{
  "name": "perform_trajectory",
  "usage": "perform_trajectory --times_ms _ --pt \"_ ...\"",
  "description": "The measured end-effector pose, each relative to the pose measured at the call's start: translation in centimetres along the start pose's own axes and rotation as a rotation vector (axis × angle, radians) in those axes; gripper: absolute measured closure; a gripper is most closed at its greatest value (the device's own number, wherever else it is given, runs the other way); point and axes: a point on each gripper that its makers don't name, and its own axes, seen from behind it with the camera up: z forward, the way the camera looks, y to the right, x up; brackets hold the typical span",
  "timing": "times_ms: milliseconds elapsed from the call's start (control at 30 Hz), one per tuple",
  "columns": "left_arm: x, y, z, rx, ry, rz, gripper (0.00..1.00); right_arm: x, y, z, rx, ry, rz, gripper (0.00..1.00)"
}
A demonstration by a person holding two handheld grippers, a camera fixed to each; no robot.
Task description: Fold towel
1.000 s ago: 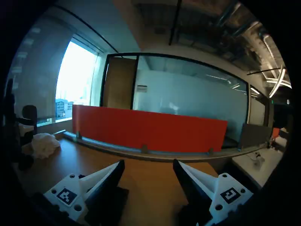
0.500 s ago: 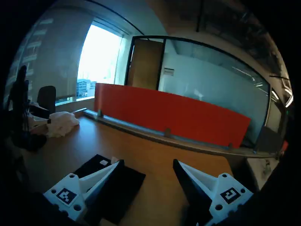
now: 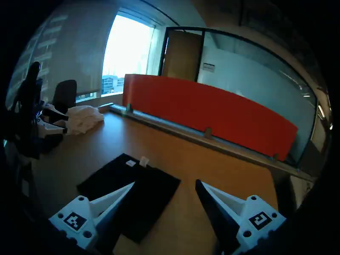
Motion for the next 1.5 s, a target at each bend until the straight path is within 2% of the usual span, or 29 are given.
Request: perform_trajectory --times_ms 267,567,967,1500 --pt "-3.8 1.8 1.5 -0.026 -0.066 0.018 0.0 -3.5 -1.5 1.1 0.048 -0.052 0.008 0.0" --pt "-8.7 3.7 3.1 -0.065 -0.178 0.043 0.0 -8.0 -2.5 2.4 0.082 -0.135 0.013 0.0" --pt "-13.5 5.8 5.1 -0.132 -0.298 0.072 0.0 -13.6 -4.5 4.0 0.137 -0.241 0.014 0.0" --pt "-18.9 8.3 6.1 -0.209 -0.428 0.092 0.0 -19.9 -6.6 4.3 0.204 -0.37 0.0 0.03"
